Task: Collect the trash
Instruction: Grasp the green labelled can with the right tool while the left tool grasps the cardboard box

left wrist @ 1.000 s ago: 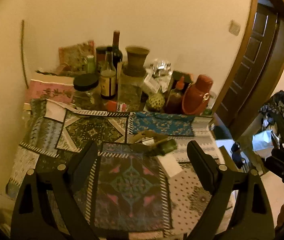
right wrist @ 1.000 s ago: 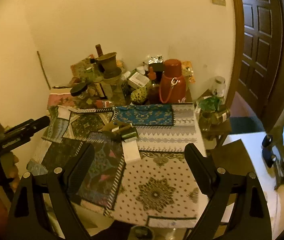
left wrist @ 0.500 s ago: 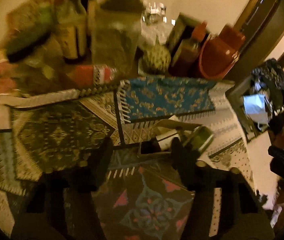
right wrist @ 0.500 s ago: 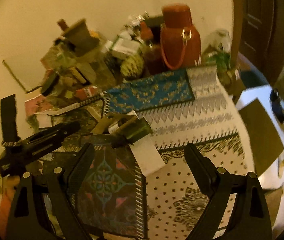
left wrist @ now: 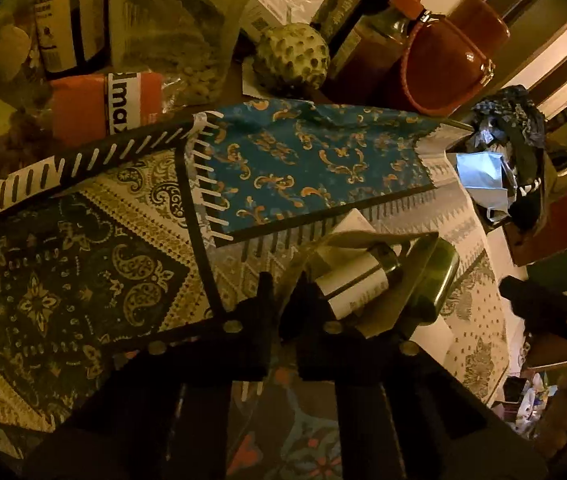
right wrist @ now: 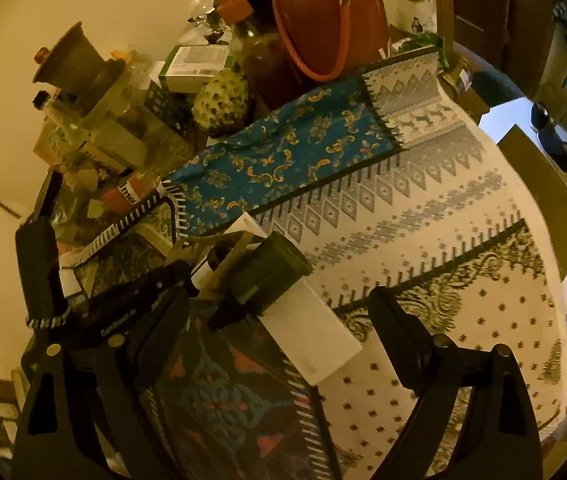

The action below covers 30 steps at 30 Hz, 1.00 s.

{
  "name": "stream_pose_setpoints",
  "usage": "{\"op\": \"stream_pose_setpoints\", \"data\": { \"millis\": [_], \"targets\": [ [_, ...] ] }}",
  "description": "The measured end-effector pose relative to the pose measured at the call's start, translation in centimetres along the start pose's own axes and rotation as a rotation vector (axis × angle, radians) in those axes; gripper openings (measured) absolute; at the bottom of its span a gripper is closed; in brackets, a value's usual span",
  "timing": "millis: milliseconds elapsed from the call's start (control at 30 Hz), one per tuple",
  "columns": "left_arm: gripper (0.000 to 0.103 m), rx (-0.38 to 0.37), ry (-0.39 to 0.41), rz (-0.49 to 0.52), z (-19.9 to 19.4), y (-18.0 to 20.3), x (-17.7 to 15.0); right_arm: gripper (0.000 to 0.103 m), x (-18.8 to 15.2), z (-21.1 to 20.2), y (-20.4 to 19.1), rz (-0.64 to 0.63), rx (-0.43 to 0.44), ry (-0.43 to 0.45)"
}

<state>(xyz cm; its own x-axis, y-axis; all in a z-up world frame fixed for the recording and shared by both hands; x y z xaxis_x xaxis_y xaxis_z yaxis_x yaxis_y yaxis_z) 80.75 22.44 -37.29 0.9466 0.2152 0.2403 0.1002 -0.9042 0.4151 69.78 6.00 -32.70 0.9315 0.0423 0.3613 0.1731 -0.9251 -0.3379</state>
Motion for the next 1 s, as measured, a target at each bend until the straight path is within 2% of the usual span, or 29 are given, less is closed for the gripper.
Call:
{"op": "stream_pose_setpoints", "data": {
  "millis": [67, 167, 400, 467, 667, 733, 867, 1000],
  "targets": [
    [0.001, 0.016, 0.009, 0.017, -0.1, 0.0, -0.2, 0.084, 0.1, 0.9, -0.1, 0.011, 0.001, -0.011],
    [0.000, 0.027, 0.039, 0.021, -1.0, -0.5, -0.5, 0.078, 0.3, 2.3, -0.3, 0.040, 0.010, -0.029],
    [0.000, 0.017, 0.146, -0.065, -5.8, -2.6, -0.5, 0.074, 1.0, 4.7, -0.5, 0.127, 0.034, -0.039],
    [0.000, 0.030, 0.176, -0.080, -7.0, -3.3, -0.4, 0.069, 1.4, 5.4, -0.6, 0.132, 0.032, -0.043],
    [0.000, 0.076, 0.258, -0.095, -10.3, -4.8, -0.6, 0.053, 1.8, 7.5, -1.3, 0.098, -0.012, -0.091],
    [0.000, 0.085, 0.276, -0.095, -10.9, -4.9, -0.7, 0.048, 1.7, 7.6, -1.6, 0.069, -0.049, -0.082],
    [0.000, 0.085, 0.299, -0.097, -11.7, -4.4, -0.9, 0.041, 1.4, 7.6, -2.3, 0.012, -0.060, -0.073],
    [0.000, 0.083, 0.318, -0.091, -12.5, -3.4, -1.2, 0.039, 1.0, 6.3, -2.7, -0.047, -0.060, -0.038]
  ]
}}
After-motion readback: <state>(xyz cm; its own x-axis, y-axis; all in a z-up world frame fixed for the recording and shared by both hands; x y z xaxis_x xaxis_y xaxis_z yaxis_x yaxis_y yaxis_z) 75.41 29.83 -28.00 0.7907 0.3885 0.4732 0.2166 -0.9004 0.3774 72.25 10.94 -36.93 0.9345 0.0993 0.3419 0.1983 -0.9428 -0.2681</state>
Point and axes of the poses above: each gripper's, at about its wrist camera, not at the fingertips, and z roughly the way its jaws point, y to its right, x to its top, the point moved 5 cm from there along z, roughly the way its jaws point, and after that the axes turned 14 degrees about -z, right-handed, at the moved point
